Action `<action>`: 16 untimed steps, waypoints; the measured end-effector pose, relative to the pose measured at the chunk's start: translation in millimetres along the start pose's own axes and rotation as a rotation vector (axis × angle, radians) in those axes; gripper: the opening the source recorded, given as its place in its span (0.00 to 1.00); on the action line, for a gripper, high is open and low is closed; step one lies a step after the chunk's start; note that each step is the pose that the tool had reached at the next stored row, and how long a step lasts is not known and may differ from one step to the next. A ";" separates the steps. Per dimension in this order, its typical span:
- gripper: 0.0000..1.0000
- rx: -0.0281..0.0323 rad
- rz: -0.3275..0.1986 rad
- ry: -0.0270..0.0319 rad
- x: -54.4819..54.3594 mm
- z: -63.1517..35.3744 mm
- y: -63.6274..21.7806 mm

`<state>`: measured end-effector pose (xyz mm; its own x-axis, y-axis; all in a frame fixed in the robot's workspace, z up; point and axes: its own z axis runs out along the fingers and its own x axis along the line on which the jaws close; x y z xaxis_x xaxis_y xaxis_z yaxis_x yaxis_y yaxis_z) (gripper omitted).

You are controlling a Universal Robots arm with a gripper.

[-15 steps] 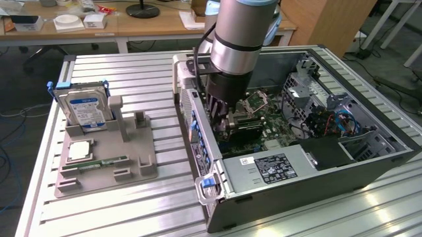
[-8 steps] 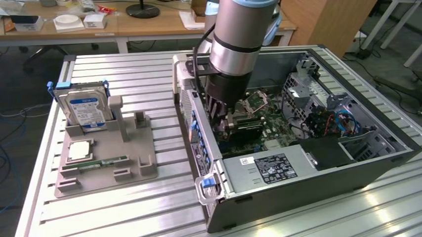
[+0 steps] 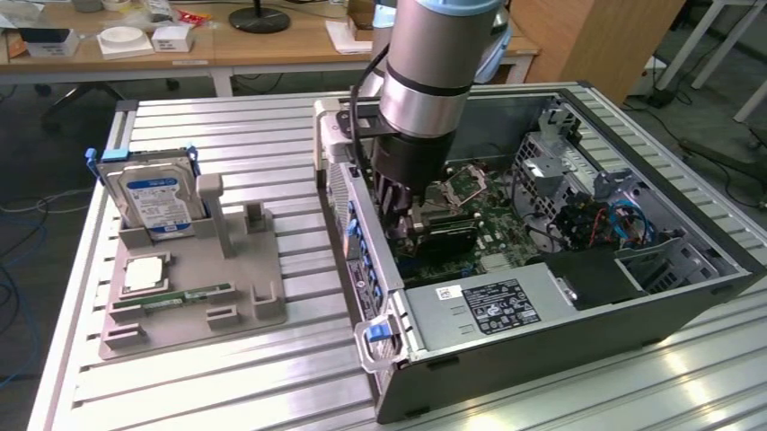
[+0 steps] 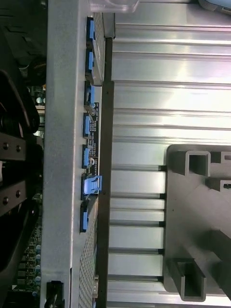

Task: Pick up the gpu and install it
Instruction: 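Press down on the gpu until it lock into place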

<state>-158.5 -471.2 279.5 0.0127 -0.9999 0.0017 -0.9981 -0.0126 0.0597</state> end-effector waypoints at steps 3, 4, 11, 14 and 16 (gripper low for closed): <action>0.10 -0.0018 0.000 -0.0001 0.1 0.3 -5.6; 0.10 -0.0025 0.000 -0.0002 0.1 0.3 -7.1; 0.10 -0.0058 0.000 -0.0001 -0.3 -0.4 -19.6; 0.10 -0.0060 0.000 -0.0001 -2.7 -0.2 -24.9; 0.10 -0.0060 0.000 -0.0002 -6.5 -0.1 -26.8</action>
<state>-131.9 -464.4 278.0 0.0128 -0.9999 0.0015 -0.9978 -0.0126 0.0657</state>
